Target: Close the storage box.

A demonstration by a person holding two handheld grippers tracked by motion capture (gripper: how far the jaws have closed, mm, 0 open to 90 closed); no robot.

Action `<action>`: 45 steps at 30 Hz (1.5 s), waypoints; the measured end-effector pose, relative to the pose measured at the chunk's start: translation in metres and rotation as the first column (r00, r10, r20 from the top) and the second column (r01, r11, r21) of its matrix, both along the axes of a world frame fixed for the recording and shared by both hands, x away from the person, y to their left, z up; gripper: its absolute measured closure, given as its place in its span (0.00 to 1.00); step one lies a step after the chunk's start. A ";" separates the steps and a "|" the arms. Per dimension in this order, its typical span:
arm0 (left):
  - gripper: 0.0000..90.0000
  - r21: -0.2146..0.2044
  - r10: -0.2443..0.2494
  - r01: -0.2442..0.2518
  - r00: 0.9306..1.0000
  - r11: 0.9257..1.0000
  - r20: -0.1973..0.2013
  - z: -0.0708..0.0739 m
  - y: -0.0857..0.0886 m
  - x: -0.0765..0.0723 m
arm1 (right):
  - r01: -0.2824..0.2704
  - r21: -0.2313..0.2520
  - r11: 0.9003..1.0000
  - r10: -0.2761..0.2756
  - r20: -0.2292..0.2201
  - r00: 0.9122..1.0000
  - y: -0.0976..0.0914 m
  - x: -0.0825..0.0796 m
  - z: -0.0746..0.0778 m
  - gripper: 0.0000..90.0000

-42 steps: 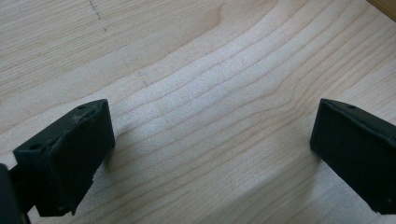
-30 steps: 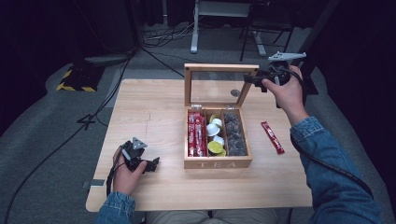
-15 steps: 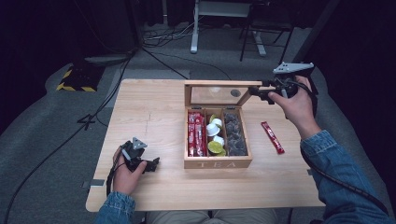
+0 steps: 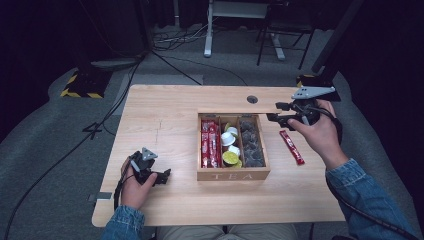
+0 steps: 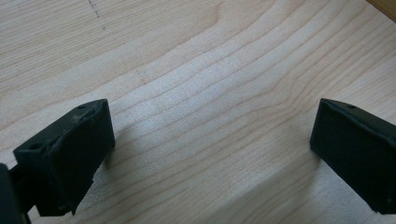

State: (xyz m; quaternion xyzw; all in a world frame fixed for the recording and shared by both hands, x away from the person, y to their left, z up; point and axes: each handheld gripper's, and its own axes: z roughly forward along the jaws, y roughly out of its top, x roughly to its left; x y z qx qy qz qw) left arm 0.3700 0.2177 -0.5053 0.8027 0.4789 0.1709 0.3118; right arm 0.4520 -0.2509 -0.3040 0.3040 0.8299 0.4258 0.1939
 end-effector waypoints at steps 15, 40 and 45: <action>0.00 -0.004 0.001 -0.001 1.000 1.000 0.000 0.000 0.000 0.000 | -0.028 -0.052 0.998 0.027 -0.019 0.999 0.002 -0.028 -0.022 0.48; 0.00 -0.002 0.003 -0.003 1.000 1.000 0.001 0.000 0.000 0.000 | -0.061 -0.146 0.987 0.053 -0.059 0.997 0.004 -0.054 -0.061 0.41; 0.00 -0.001 0.001 -0.001 1.000 1.000 0.001 0.000 0.000 0.000 | -0.079 -0.166 0.983 0.064 -0.093 0.994 0.004 -0.057 -0.072 0.41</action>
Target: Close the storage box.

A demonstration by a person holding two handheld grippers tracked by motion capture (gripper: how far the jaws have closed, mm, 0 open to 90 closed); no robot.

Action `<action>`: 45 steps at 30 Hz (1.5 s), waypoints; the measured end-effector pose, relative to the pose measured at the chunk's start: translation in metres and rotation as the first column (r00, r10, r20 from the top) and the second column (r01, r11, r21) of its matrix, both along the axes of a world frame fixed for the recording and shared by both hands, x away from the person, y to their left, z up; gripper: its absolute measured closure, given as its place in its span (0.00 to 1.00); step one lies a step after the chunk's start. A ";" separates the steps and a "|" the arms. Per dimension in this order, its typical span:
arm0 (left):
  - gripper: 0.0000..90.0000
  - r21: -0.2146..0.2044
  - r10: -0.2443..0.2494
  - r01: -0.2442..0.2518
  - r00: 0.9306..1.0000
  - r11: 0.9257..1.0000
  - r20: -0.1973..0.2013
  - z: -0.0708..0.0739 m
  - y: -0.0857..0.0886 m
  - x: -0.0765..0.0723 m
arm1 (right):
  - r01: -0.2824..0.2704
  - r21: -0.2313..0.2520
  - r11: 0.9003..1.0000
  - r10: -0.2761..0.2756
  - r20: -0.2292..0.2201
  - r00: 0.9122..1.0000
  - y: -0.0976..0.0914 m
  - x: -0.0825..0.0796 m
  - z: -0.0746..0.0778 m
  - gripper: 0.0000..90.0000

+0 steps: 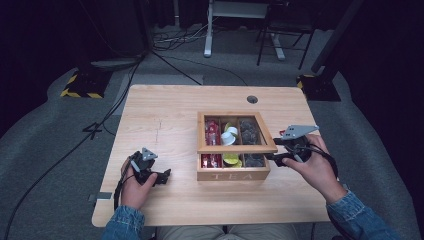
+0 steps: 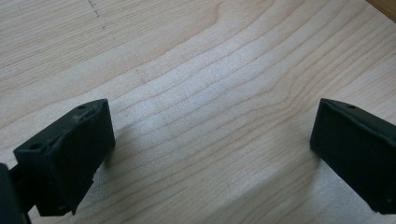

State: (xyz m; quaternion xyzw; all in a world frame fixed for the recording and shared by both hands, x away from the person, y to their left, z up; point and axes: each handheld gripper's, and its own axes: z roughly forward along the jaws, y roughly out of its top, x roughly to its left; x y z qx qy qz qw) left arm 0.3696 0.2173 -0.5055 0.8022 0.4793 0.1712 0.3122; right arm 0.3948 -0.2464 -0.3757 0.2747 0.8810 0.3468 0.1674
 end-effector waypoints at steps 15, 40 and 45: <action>0.00 0.001 -0.001 0.001 1.000 1.000 -0.001 0.000 0.000 0.000 | -0.018 -0.039 0.999 0.015 -0.080 0.997 0.001 -0.008 -0.017 0.41; 0.00 0.000 -0.002 0.002 1.000 1.000 0.000 0.000 0.000 0.000 | -0.027 0.016 0.999 0.029 -0.113 0.993 -0.001 -0.014 -0.017 0.37; 0.00 0.000 -0.002 0.002 1.000 1.000 0.000 0.000 0.000 0.000 | 0.003 0.078 0.997 0.004 -0.078 0.997 -0.009 -0.009 -0.007 0.34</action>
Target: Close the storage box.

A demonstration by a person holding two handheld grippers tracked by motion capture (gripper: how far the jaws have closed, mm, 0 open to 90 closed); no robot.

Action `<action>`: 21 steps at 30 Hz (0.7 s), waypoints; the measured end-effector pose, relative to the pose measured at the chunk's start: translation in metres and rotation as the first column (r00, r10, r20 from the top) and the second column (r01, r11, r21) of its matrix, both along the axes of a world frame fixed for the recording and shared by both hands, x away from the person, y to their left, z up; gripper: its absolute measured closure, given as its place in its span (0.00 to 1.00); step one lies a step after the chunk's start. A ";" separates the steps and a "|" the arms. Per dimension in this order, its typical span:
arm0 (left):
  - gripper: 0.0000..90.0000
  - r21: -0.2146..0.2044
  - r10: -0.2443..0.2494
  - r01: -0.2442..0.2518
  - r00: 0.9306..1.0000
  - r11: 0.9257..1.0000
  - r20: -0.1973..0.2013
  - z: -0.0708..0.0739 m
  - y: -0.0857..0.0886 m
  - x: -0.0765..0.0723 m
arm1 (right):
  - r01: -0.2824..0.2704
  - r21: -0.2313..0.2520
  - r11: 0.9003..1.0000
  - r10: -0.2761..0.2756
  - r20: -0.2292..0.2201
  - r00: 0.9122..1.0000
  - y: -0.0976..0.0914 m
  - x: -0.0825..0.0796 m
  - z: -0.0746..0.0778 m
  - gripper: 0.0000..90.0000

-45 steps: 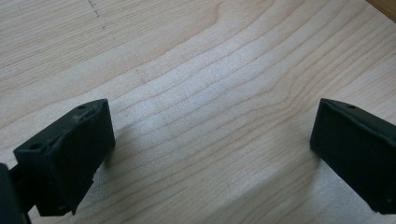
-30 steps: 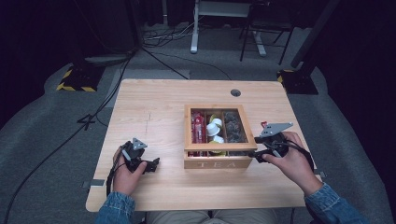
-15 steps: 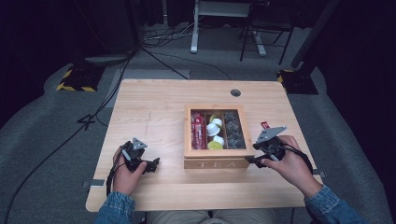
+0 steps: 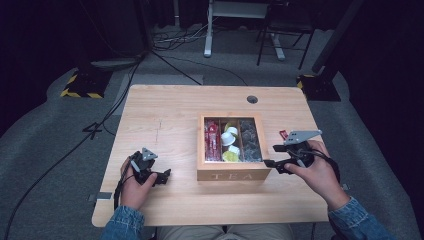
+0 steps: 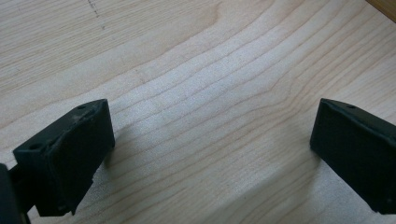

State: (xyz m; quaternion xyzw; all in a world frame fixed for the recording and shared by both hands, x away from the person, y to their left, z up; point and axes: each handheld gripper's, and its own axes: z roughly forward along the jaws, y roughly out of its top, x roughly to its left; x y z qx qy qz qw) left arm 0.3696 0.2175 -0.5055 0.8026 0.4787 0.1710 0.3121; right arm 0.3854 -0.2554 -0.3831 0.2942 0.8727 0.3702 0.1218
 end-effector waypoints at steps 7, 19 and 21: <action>0.00 0.001 -0.012 0.012 1.000 1.000 0.000 0.000 0.001 0.000 | 0.086 0.079 0.993 -0.091 0.064 0.994 -0.028 0.008 0.018 0.29; 0.00 0.000 -0.034 0.034 0.999 0.999 -0.002 0.000 0.004 0.001 | 0.168 0.106 0.980 -0.176 0.074 0.982 -0.068 0.014 0.019 0.29; 0.00 0.001 -0.036 0.036 0.999 0.999 0.000 0.000 0.004 0.001 | 0.190 0.112 0.975 -0.200 0.081 0.977 -0.081 0.013 0.015 0.29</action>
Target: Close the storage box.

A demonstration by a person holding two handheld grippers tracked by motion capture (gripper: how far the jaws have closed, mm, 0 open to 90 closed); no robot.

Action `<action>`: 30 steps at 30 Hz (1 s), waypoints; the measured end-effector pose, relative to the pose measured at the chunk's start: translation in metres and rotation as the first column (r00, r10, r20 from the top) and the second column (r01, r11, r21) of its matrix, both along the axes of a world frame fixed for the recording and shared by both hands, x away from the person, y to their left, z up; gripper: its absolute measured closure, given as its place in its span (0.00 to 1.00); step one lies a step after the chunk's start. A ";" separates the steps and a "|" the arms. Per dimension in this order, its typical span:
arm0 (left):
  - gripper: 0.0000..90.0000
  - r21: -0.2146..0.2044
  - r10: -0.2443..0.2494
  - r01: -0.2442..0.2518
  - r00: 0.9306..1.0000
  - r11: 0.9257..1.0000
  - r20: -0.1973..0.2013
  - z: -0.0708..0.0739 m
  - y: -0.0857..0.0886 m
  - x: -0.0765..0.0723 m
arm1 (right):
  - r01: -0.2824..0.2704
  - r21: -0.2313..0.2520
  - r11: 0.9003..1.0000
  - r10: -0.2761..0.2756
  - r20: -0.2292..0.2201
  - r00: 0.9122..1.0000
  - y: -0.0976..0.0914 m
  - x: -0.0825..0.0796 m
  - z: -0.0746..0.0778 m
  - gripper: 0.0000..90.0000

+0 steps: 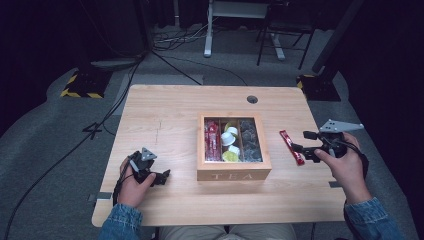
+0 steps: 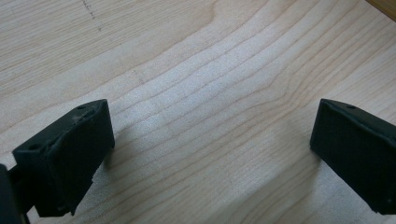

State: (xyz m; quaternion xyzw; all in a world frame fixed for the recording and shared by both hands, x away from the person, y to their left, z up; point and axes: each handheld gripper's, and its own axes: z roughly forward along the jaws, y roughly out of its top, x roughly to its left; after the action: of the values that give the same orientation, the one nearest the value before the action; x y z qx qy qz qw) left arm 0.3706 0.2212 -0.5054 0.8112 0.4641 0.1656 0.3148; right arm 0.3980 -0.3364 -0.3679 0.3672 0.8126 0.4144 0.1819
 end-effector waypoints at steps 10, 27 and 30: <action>0.00 -0.001 0.000 0.000 1.000 1.000 0.000 0.000 0.000 0.001 | 0.074 -0.015 0.997 -0.074 -0.020 0.997 -0.028 -0.009 -0.029 0.29; 0.00 0.002 -0.005 0.005 1.000 1.000 0.001 0.000 0.000 0.002 | 0.164 -0.082 0.983 -0.172 -0.111 0.979 -0.047 -0.008 -0.101 0.28; 0.00 -0.002 -0.004 0.004 1.000 1.000 0.001 0.000 0.000 0.002 | 0.159 -0.089 0.983 -0.169 -0.119 0.978 -0.049 -0.008 -0.108 0.28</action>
State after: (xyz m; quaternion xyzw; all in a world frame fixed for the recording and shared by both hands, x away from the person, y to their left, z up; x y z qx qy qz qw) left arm 0.3727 0.2209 -0.5055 0.8117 0.4626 0.1649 0.3161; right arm 0.3898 -0.3852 -0.4757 0.4509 0.8051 0.3417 0.1782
